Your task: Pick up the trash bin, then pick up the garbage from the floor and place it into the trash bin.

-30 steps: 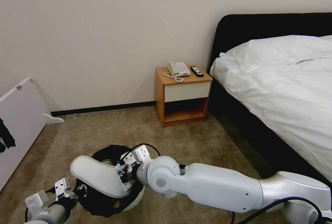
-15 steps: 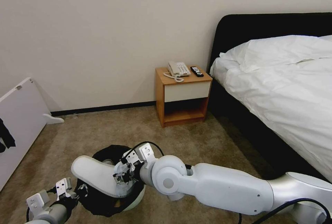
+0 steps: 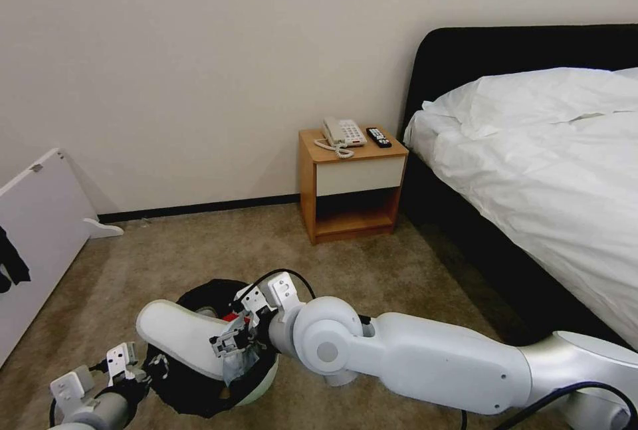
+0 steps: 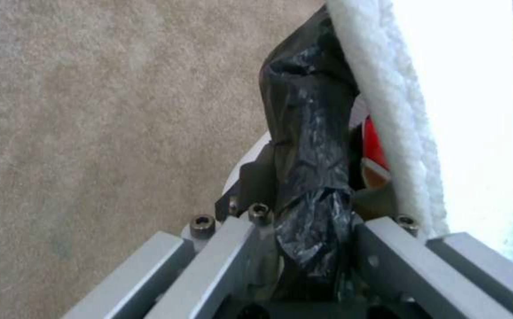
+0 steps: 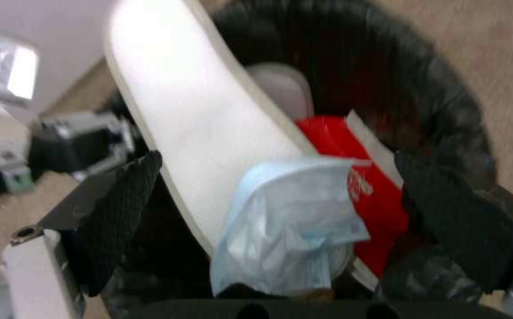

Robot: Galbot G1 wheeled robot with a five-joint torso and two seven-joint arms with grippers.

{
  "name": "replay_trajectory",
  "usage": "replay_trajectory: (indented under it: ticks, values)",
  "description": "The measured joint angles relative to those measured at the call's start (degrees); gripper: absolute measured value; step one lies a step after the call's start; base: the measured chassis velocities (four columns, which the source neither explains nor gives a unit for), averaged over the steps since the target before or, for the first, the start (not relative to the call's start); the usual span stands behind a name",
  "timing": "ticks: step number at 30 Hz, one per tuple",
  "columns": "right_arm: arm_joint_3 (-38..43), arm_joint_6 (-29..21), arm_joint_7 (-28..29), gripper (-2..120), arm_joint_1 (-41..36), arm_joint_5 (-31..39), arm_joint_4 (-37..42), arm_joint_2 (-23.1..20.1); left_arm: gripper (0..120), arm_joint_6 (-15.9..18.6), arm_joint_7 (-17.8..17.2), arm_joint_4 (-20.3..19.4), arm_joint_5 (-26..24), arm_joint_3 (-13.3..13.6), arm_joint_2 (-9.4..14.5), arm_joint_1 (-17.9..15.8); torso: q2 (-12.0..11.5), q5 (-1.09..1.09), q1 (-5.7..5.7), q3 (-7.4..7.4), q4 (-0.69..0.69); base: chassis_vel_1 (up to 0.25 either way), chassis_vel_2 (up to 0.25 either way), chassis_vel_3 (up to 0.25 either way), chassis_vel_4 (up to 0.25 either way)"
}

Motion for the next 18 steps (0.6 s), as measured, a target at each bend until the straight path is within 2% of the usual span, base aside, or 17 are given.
replay_trajectory:
  ticks: [7, 11, 14, 17, 18]
  values:
    - [2.6, 0.5, 0.5, 100, 0.5, -0.3, 3.9, -1.7, 1, 0.0, 0.0, 0.4, 0.0, -0.1, 0.3, -0.2, 0.0, 0.00, 0.00, 0.00, 0.00, 0.000, 0.000, 0.000, 0.000]
    - [6.4, 1.6, -0.4, 100, 0.3, -1.9, 6.4, -4.8, 1, 0.0, -0.1, 0.5, -0.1, -0.5, 0.6, -0.2, 0.0, 0.00, 0.00, 0.00, 0.00, 0.000, 0.000, 0.000, 0.000]
    - [9.6, 3.7, -2.4, 100, -0.4, -4.7, 7.0, -7.1, 1, 0.0, -0.2, 0.5, -0.2, -0.7, 0.7, -0.1, 0.0, 0.01, 0.00, 0.00, 0.00, 0.000, 0.000, 0.000, 0.000]
    - [16.8, 10.4, -7.7, 100, -3.6, -9.4, 8.3, -11.1, 1, 0.0, -0.2, 0.4, -0.3, -1.1, 0.9, 0.0, 0.0, 0.01, 0.00, 0.00, 0.00, 0.000, 0.000, 0.000, 0.000]
    - [16.8, 10.4, -7.7, 100, -3.6, -9.4, 8.3, -11.1, 1, 0.0, -0.2, 0.4, -0.3, -1.1, 0.9, 0.0, 0.0, 0.01, 0.00, 0.00, 0.00, 0.000, 0.000, 0.000, 0.000]
